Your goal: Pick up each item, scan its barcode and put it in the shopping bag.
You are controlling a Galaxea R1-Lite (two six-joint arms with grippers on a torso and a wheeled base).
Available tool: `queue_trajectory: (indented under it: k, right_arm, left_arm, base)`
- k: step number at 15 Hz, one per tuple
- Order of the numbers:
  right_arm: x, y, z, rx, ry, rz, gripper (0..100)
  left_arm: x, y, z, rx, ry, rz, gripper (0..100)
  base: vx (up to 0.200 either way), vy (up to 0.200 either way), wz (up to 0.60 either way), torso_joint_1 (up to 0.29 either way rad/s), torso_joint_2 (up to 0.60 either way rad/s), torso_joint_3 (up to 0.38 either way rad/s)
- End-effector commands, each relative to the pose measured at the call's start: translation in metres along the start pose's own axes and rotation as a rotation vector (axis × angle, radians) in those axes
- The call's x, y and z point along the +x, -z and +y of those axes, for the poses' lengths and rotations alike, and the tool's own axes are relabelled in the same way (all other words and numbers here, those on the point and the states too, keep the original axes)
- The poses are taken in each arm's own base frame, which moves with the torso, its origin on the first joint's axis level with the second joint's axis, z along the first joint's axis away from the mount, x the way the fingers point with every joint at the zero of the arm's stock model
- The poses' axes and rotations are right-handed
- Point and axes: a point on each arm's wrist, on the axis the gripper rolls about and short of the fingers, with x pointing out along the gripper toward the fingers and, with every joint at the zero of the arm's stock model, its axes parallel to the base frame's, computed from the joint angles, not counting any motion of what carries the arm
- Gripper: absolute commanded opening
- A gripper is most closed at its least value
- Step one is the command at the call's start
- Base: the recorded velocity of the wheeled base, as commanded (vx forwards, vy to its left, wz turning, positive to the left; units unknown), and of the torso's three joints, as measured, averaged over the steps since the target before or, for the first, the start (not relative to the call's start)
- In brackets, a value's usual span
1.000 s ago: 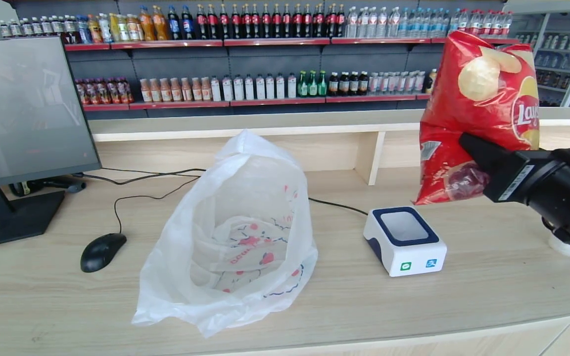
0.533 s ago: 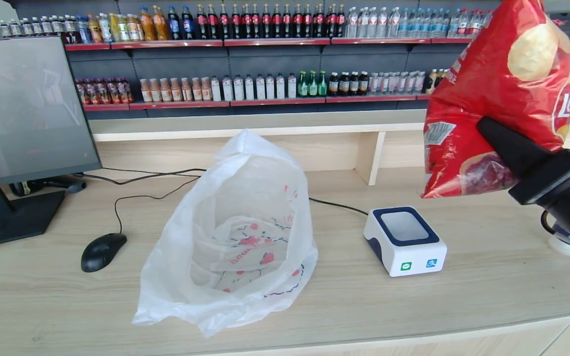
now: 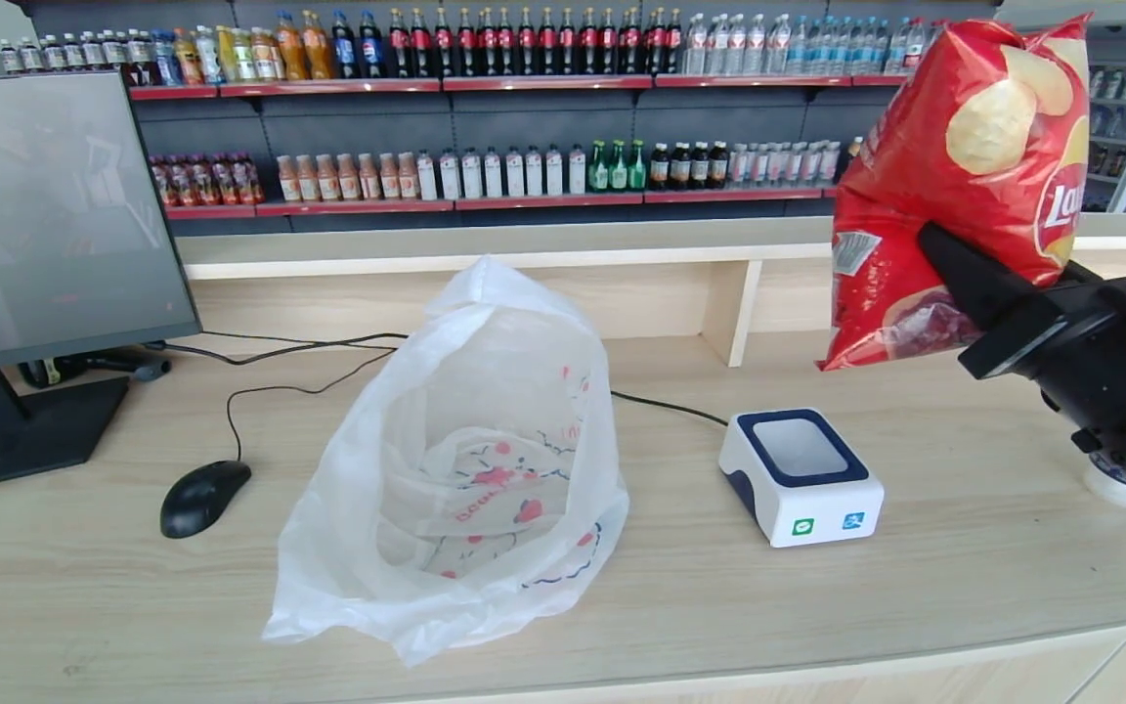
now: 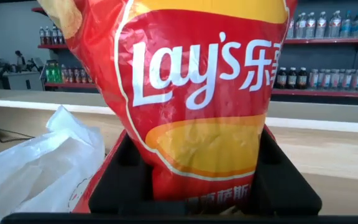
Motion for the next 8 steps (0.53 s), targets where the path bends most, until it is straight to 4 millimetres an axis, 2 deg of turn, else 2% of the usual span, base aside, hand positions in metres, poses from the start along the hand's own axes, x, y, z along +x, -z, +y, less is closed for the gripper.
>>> queue_trajectory:
  k: [1, 6, 8]
  right_arm:
    - [0.006, 0.014, -0.001, -0.003, 0.003, 0.038, 0]
    - [0.009, 0.017, 0.000, -0.003, -0.012, 0.035, 0]
    - [0.008, 0.017, -0.011, -0.035, 0.025, 0.035, 0]
  left_arm:
    - [0.000, 0.000, 0.000, -0.001, 0.000, 0.000, 100]
    - [0.000, 0.000, 0.000, 0.002, 0.000, 0.000, 100]
    - [0.000, 0.000, 0.000, 0.004, 0.000, 0.001, 100]
  base:
    - [-0.200, 0.000, 0.00, 0.007, 0.01, 0.002]
    - [0.000, 0.000, 0.00, 0.000, 0.00, 0.000]
    - [0.000, 0.200, 0.00, 0.015, 0.01, 0.000]
